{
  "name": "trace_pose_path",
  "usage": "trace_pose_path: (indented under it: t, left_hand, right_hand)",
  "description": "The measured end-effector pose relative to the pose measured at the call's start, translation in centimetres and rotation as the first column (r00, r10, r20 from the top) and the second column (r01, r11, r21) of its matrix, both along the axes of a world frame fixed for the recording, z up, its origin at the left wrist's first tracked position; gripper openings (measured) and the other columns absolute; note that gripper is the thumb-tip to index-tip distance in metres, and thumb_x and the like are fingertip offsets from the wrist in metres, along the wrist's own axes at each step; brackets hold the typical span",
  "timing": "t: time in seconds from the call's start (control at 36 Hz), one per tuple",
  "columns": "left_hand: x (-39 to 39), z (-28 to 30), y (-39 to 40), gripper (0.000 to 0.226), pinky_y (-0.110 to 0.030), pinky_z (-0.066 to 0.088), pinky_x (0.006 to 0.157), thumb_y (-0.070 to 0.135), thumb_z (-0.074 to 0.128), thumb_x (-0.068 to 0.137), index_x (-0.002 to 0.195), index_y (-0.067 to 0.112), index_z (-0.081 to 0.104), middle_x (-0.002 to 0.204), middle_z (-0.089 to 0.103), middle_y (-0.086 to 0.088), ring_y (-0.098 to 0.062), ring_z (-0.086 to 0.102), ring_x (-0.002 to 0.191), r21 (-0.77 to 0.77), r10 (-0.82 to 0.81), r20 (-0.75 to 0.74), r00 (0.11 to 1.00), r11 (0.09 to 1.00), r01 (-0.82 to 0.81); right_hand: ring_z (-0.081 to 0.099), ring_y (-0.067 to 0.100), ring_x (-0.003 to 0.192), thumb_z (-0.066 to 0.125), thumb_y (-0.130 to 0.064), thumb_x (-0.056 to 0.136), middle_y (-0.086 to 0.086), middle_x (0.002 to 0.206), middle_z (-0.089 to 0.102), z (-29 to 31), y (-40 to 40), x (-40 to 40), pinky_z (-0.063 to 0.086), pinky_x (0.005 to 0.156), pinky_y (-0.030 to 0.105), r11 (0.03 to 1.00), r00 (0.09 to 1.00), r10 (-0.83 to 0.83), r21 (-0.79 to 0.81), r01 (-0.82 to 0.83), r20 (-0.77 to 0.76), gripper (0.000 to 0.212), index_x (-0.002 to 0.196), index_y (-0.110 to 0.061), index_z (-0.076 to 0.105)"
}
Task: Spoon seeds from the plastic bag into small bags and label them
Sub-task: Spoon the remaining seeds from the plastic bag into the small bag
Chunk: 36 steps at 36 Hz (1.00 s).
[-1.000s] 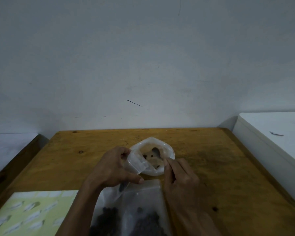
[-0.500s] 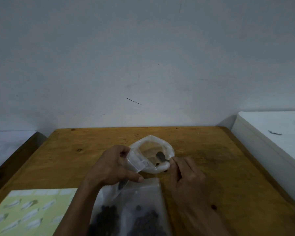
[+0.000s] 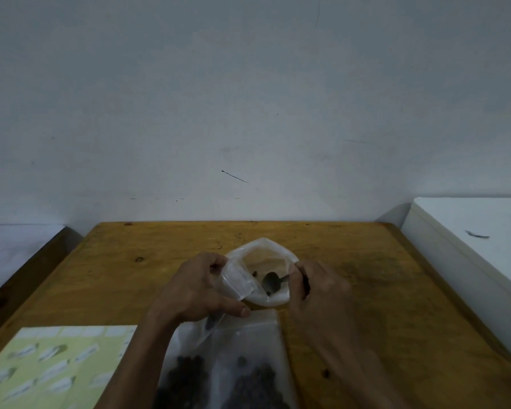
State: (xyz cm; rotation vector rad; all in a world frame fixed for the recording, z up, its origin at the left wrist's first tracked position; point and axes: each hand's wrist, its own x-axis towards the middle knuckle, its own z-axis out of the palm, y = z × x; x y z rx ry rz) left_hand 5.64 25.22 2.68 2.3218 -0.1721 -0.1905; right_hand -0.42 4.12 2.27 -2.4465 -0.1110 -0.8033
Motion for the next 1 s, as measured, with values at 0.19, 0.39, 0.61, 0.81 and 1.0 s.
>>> trace_pose_path:
  t: [0.19, 0.39, 0.61, 0.81, 1.0]
  left_hand:
    - [0.0, 0.1, 0.2, 0.114, -0.023, 0.045, 0.083, 0.051, 0.096, 0.037, 0.137, 0.021, 0.051, 0.125, 0.057, 0.011, -0.01, 0.055, 0.112, -0.017, 0.001, 0.003, 1.0, 1.0, -0.001]
    - [-0.2, 0.3, 0.1, 0.103, -0.023, 0.047, 0.08, 0.049, 0.097, 0.039, 0.128, 0.027, 0.053, 0.119, 0.058, 0.013, -0.009, 0.056, 0.109, -0.038, -0.009, 0.008, 1.0, 0.999, 0.009]
    - [0.3, 1.7, -1.0, 0.095, -0.017, 0.046, 0.078, 0.047, 0.098, 0.036, 0.12, 0.03, 0.057, 0.115, 0.061, 0.017, -0.001, 0.055, 0.106, -0.077, -0.038, 0.092, 0.995, 0.996, 0.045]
    - [0.4, 2.1, -0.9, 0.082, -0.016, 0.044, 0.075, 0.044, 0.098, 0.039, 0.112, 0.032, 0.061, 0.112, 0.063, 0.016, 0.0, 0.056, 0.103, -0.025, -0.089, 0.062, 0.994, 0.996, 0.09]
    - [0.3, 2.3, 0.2, 0.072, -0.026, 0.047, 0.088, 0.037, 0.099, 0.043, 0.1, 0.04, 0.056, 0.112, 0.061, 0.018, -0.005, 0.056, 0.108, 0.018, -0.128, -0.001, 0.992, 0.992, 0.128]
  right_hand:
    - [0.052, -0.004, 0.066, 0.061, -0.012, 0.096, -0.012, 0.076, 0.055, -0.4, -0.7, 0.0, 0.036, 0.053, 0.01, 0.969, 0.995, -0.09, 0.234, 0.078, 0.041, 0.009, 0.095, -0.016, 0.07]
    - [0.06, 0.002, 0.065, 0.058, -0.022, 0.097, -0.009, 0.073, 0.066, -4.0, 0.4, 0.0, 0.048, 0.055, 0.023, 0.862, 0.983, -0.147, 0.474, 0.182, -0.111, 0.016, 0.092, -0.023, 0.073]
    - [0.066, 0.011, 0.059, 0.057, -0.024, 0.098, 0.0, 0.06, 0.069, -3.8, 2.2, 0.2, 0.057, 0.062, 0.033, 0.592, 0.941, -0.1, 0.741, 0.319, -0.325, 0.023, 0.078, -0.025, 0.07]
    - [0.064, 0.012, 0.059, 0.058, -0.021, 0.099, 0.004, 0.069, 0.07, -3.0, 1.8, 0.2, 0.051, 0.055, 0.023, 0.413, 0.92, 0.015, 0.841, 0.35, -0.391, 0.021, 0.083, -0.019, 0.071]
    - [0.063, 0.014, 0.058, 0.058, -0.015, 0.098, 0.005, 0.064, 0.069, -2.3, 1.3, 0.5, 0.054, 0.059, 0.027, 0.306, 0.921, 0.088, 0.89, 0.337, -0.379, 0.021, 0.081, -0.016, 0.071]
